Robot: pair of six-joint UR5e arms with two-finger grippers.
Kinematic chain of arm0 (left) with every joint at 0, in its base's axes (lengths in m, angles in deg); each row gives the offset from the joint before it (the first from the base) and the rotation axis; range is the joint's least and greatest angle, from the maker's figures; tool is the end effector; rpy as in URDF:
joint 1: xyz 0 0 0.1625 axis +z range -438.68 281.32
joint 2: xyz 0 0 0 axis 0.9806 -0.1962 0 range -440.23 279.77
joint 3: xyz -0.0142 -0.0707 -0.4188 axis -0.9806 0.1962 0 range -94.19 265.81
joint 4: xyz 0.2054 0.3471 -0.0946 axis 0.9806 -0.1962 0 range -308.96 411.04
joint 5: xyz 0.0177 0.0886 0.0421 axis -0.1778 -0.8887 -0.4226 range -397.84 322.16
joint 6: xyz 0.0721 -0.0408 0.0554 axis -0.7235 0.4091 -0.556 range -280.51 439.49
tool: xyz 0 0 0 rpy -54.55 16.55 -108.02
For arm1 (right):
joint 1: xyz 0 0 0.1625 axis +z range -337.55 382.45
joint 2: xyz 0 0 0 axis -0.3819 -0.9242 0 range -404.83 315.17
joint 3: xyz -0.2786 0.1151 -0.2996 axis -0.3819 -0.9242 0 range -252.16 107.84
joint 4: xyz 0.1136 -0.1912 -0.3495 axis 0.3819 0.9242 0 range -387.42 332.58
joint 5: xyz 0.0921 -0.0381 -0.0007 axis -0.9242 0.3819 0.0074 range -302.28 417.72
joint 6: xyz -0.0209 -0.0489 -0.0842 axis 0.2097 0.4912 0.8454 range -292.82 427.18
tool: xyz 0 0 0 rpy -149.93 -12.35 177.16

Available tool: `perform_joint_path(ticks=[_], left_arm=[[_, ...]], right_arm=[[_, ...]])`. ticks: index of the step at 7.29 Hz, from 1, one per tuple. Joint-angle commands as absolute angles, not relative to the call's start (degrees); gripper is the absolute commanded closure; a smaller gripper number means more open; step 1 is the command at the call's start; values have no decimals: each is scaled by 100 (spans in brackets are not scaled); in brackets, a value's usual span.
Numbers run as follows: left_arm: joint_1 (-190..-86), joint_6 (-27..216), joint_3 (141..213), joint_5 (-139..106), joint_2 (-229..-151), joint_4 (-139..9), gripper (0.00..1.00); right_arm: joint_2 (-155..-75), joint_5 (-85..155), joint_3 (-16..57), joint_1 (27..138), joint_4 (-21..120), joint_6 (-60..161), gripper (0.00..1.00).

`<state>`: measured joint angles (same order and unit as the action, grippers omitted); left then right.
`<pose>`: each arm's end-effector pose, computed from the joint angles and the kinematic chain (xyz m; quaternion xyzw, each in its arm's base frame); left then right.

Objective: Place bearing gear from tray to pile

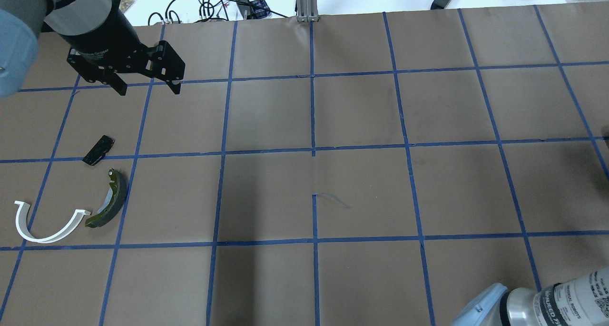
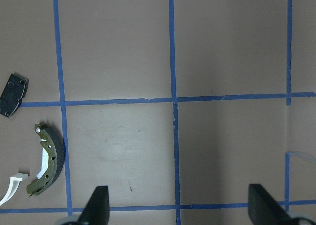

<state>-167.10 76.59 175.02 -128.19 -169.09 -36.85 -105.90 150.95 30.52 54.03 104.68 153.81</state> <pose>-0.1190 -0.4935 0.5082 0.0113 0.9993 -0.0351 0.0044 -0.4436 -0.4227 0.1754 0.2434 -0.9695 -0.0256 0.0125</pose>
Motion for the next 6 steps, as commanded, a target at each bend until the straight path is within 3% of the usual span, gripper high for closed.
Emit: perform_joint_path(ticks=[1, 4, 6], left_arm=[[-16710, 7659, 17502, -12819, -16909, -3685, 0], [-16710, 7650, 17502, -12819, -16909, -3685, 0], [-16710, 7642, 17502, -12819, -16909, -3685, 0]], right_arm=[[-10592, 15097, 3049, 5400, 10468, 15384, 100], [-11090, 15080, 3084, 5487, 10197, 15096, 100], [-11845, 15053, 3128, 6510, 9242, 13740, 100]])
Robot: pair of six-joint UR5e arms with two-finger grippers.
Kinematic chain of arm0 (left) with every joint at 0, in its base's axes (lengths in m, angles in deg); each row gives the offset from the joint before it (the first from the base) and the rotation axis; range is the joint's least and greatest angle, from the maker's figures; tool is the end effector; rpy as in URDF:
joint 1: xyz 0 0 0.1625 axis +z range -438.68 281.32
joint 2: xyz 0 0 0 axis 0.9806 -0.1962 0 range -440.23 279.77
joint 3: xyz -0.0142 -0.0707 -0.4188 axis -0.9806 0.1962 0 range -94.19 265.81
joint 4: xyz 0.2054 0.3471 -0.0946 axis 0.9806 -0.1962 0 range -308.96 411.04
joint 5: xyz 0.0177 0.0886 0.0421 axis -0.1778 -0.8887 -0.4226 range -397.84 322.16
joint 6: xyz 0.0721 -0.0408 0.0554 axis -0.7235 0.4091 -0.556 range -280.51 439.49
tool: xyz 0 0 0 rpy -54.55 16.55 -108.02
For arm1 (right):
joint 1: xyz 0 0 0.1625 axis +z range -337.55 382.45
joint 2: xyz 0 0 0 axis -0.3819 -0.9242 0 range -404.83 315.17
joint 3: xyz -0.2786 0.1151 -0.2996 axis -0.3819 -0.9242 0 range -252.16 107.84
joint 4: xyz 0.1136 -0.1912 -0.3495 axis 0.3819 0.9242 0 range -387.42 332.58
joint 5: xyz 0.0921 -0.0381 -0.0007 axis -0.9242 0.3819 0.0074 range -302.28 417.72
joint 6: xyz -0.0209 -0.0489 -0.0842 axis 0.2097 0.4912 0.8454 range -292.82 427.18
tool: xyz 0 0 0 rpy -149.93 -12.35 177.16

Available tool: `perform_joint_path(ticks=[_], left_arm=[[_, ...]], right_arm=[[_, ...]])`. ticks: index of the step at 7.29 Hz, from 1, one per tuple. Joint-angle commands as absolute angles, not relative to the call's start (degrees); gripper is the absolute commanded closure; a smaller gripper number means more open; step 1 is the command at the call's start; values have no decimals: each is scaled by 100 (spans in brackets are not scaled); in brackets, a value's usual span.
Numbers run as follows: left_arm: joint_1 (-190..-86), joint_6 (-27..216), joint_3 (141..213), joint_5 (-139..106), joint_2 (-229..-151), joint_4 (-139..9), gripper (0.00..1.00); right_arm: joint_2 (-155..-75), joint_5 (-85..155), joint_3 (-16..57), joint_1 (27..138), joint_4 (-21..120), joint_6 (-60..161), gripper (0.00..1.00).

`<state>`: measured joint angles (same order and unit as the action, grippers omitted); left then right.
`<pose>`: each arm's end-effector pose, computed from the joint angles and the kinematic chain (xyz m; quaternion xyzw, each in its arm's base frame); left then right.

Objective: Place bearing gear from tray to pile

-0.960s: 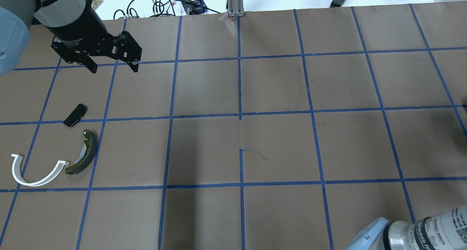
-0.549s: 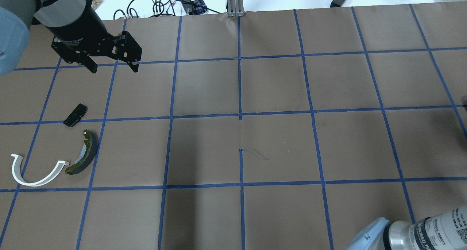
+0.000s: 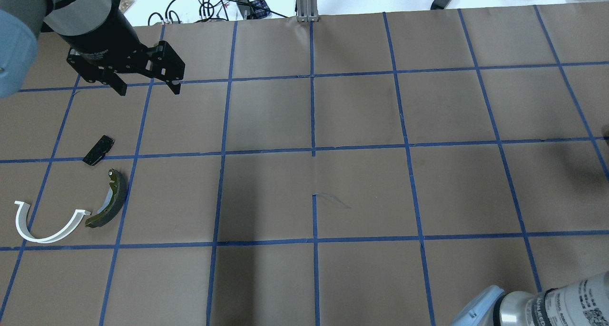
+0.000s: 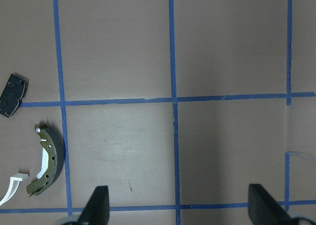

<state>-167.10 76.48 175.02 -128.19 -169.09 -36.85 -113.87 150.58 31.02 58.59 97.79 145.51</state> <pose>-0.1190 -0.4935 0.5082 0.0123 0.9993 -0.0351 0.0045 -0.3911 -0.4446 0.2416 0.2116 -0.9770 -0.0190 0.0186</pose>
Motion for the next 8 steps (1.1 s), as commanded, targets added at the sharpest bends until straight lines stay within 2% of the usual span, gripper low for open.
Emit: perform_joint_path(ticks=[1, 4, 6, 8], left_arm=[[-16684, 7615, 17502, -12819, -16900, -3693, 0], [-16649, 7598, 17511, -12872, -16882, -3693, 0], [-16640, 7597, 17511, -12881, -16882, -3693, 0], [-16640, 7597, 17519, -12898, -16882, -3702, 0]], right_arm=[[-12205, 15053, 3163, 7291, 8785, 12566, 100], [-12456, 14835, 3251, 9943, 8569, 8273, 100], [-12062, 14544, 3172, 11537, 9058, 5516, 100], [-11483, 13800, 2911, 12532, 9753, 3626, 100]])
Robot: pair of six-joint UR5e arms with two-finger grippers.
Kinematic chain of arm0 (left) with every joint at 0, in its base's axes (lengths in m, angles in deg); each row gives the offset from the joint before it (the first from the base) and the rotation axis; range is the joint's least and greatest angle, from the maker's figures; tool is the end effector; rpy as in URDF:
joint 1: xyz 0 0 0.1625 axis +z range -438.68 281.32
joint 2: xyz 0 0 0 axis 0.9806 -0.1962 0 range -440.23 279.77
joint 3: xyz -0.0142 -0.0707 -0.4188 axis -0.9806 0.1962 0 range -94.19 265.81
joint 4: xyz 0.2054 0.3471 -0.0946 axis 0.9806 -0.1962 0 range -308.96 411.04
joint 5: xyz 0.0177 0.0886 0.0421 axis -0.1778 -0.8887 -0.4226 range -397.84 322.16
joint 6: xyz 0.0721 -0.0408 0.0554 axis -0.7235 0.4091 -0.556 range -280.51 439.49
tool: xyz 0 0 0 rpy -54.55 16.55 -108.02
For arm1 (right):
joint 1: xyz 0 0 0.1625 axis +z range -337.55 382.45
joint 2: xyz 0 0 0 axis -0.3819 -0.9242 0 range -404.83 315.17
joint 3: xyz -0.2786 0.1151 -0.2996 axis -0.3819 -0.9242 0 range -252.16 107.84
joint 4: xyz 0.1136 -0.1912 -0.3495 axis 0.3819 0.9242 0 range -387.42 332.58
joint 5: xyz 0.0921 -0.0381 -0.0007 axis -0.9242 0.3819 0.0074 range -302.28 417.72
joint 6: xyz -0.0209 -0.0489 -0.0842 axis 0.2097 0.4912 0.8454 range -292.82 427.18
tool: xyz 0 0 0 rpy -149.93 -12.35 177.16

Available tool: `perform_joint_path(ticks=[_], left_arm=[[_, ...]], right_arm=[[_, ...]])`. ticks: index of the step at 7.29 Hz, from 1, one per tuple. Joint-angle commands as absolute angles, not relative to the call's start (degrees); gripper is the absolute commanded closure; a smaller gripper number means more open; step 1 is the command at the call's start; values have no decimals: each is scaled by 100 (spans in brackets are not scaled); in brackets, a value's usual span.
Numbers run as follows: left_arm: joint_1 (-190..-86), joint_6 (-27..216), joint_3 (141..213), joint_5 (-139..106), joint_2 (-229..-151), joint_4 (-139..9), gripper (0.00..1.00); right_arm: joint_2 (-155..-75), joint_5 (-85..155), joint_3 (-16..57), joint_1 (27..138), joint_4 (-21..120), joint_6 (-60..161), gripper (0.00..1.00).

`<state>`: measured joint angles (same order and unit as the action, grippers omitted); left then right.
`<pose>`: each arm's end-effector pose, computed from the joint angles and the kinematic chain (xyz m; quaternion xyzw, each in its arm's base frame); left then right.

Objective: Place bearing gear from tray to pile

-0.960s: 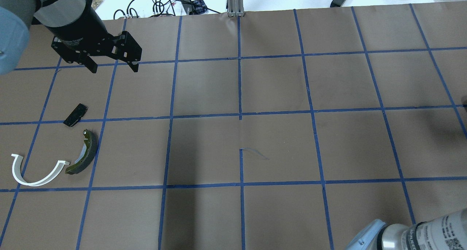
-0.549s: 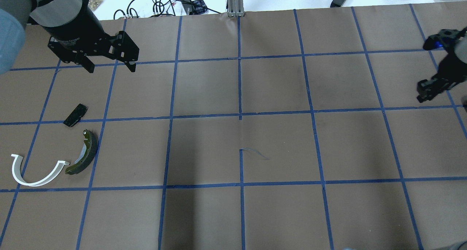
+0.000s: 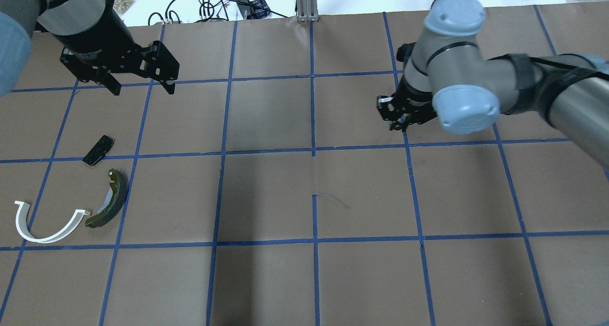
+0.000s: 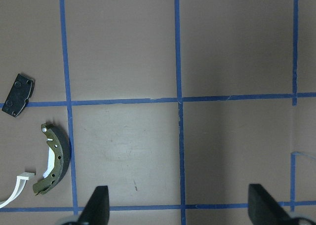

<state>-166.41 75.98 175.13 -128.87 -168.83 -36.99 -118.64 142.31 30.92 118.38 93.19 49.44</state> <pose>-0.1120 -0.4929 0.5092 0.0104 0.9993 -0.0348 0.0107 0.2001 -0.5448 0.2821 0.1023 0.9936 -0.0018 0.0486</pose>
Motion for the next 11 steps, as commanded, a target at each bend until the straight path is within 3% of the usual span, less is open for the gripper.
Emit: perform_joint_path(ticks=[1, 4, 5, 6, 8, 11], left_arm=[[-16640, 7597, 17546, -12898, -16882, -3694, 0], [-16640, 7597, 17555, -12898, -16882, -3693, 0], [-16640, 7597, 17555, -12898, -16882, -3685, 0], [-16640, 7606, 17572, -12890, -16882, -3693, 0], [-16631, 7693, 17468, -12881, -16935, -3693, 0], [-16910, 8456, 17449, -12688, -17250, -3439, 0]], right_arm=[[-11175, 13857, 2474, 12963, 9799, 3120, 100], [-10355, 13875, 2065, 13565, 9800, 2948, 100], [-10311, 13867, 2065, 13574, 9800, 2965, 56], [-10319, 13893, 2065, 13557, 9730, 3044, 1], [-10572, 14015, 2047, 13129, 9643, 3605, 0], [-11451, 14629, 2108, 11488, 8509, 6357, 0]])
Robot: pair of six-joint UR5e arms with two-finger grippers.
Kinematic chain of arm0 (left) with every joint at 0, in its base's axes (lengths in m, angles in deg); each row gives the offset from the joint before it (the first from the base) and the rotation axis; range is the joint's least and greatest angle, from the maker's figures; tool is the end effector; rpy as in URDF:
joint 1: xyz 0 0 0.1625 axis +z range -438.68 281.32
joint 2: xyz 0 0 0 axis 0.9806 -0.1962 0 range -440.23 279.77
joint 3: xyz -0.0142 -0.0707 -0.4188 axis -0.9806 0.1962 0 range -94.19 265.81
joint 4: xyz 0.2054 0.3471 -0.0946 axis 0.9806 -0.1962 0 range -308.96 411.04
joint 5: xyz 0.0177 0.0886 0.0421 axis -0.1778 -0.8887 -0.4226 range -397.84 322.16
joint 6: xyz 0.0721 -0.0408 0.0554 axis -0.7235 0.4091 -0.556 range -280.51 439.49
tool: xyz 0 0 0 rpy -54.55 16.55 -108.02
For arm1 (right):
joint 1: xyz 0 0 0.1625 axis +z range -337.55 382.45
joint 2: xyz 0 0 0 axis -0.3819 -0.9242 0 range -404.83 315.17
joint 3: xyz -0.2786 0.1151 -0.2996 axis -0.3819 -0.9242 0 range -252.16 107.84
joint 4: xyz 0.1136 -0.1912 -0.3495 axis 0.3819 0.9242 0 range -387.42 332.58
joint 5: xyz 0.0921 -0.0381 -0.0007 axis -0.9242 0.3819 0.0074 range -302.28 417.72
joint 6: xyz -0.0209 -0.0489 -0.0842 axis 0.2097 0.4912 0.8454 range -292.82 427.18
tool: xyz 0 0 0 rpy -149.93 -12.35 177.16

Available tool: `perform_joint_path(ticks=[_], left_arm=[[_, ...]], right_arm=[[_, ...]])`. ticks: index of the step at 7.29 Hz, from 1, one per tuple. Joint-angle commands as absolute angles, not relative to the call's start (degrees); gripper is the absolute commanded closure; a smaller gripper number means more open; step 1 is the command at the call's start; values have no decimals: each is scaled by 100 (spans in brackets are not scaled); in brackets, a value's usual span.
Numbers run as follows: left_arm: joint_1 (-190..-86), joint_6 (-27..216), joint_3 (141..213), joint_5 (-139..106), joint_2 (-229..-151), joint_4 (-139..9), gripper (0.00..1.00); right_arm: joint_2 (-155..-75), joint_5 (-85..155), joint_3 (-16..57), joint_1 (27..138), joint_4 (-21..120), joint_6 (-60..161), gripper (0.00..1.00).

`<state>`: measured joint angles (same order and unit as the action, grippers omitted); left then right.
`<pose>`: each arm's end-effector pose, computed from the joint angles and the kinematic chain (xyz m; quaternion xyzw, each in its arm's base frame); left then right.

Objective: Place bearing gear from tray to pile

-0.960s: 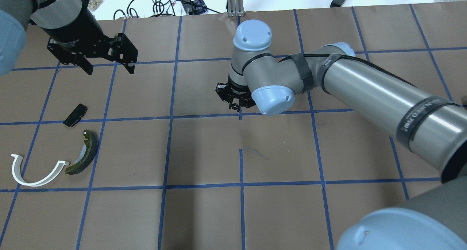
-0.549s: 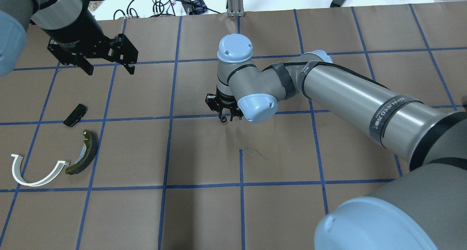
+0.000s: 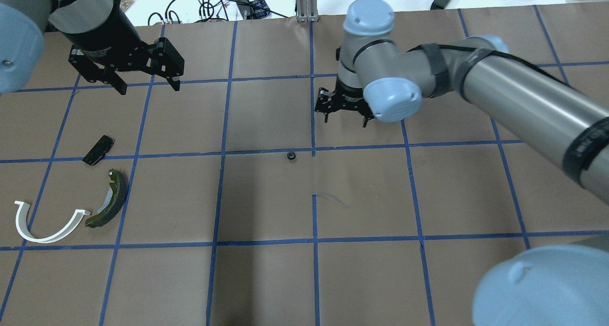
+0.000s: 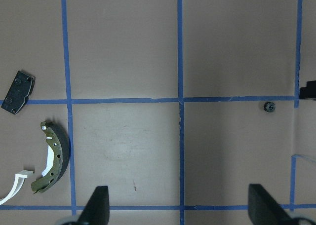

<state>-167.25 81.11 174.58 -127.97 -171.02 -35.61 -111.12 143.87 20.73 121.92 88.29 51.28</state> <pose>-0.1203 -0.5073 0.4976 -0.0267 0.9991 -0.0330 0.0011 0.2401 -0.5882 0.2751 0.0564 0.9978 0.0149 0.0311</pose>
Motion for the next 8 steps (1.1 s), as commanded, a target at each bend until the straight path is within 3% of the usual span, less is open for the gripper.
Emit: perform_joint_path(ticks=[1, 3, 5, 8], left_arm=[[-17286, 8702, 17458, -12687, -17460, -3178, 0], [-17754, 8959, 17563, -12687, -18136, -2666, 0], [-18229, 8978, 17572, -12670, -18812, -2342, 0], [-18494, 8969, 17616, -12687, -19727, -1718, 0]], right_arm=[[-11497, 14892, 2117, 11021, 8499, 7298, 0], [-11602, 15299, 2109, 9863, 8291, 8482, 0], [-11752, 15247, 2109, 8309, 8059, 11046, 1], [-11237, 15211, 2083, 6178, 8705, 13961, 1]])
